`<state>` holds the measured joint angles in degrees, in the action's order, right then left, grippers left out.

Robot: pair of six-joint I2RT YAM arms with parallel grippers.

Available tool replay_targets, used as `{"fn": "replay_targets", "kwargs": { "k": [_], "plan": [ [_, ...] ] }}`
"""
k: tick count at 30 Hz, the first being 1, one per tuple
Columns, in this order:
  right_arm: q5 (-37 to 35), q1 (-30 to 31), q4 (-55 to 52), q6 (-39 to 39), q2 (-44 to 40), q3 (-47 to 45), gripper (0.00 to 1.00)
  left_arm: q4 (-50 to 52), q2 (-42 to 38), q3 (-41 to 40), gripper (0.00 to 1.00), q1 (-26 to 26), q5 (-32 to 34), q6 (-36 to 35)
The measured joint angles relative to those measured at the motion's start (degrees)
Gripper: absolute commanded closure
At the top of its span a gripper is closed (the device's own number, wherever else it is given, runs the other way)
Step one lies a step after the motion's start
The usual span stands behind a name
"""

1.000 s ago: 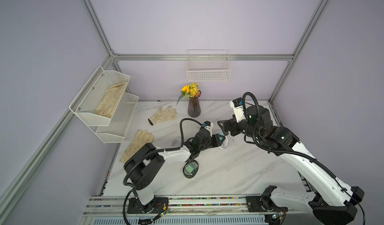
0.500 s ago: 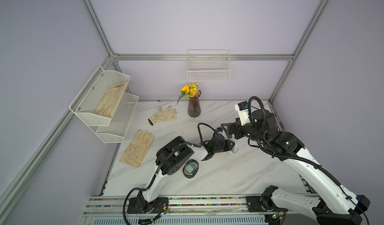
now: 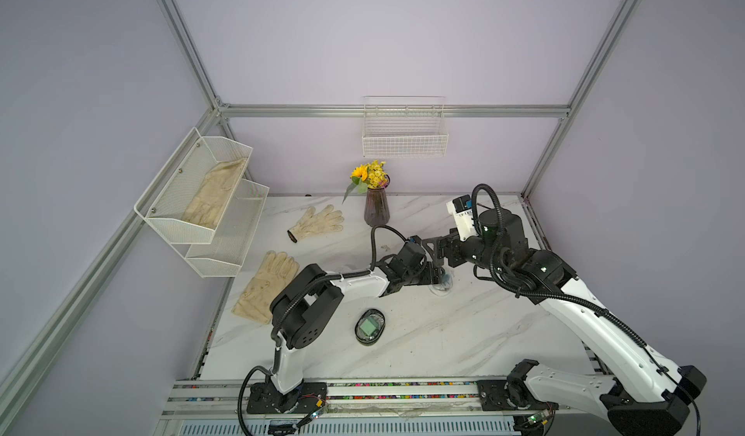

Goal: Pack away charging kits
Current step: Place the storage bag at the center of the board.

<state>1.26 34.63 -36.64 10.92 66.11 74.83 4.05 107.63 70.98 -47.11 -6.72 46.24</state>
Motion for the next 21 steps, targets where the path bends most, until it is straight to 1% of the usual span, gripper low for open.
{"fn": "replay_targets", "kwargs": {
  "k": [5,8,10,13,16,19,21],
  "plan": [
    [1.2,0.0,0.4,0.0,2.4,1.9,0.05,16.5,-8.1,1.7,0.16,3.4,0.5,-5.2],
    [2.1,0.0,1.5,0.0,6.0,3.4,0.06,27.3,-11.8,3.5,0.17,6.1,3.0,-8.0],
    [3.0,-0.1,2.5,0.0,9.9,5.0,0.06,34.8,-12.8,5.2,0.18,8.2,6.0,-9.6],
    [4.5,-0.1,5.6,0.2,15.9,6.4,0.06,43.7,-12.6,7.2,0.17,10.3,11.8,-10.8],
    [6.0,-0.1,8.0,0.2,20.9,6.9,0.06,51.5,-10.8,8.7,0.16,10.7,17.6,-10.7],
    [7.2,-0.2,9.3,-0.3,24.9,8.4,0.06,55.8,-7.1,9.8,0.16,10.7,21.9,-10.1],
    [7.5,-0.3,10.3,-0.9,26.3,8.7,0.06,57.4,-4.7,9.9,0.16,11.1,23.5,-9.8]
  ]
}}
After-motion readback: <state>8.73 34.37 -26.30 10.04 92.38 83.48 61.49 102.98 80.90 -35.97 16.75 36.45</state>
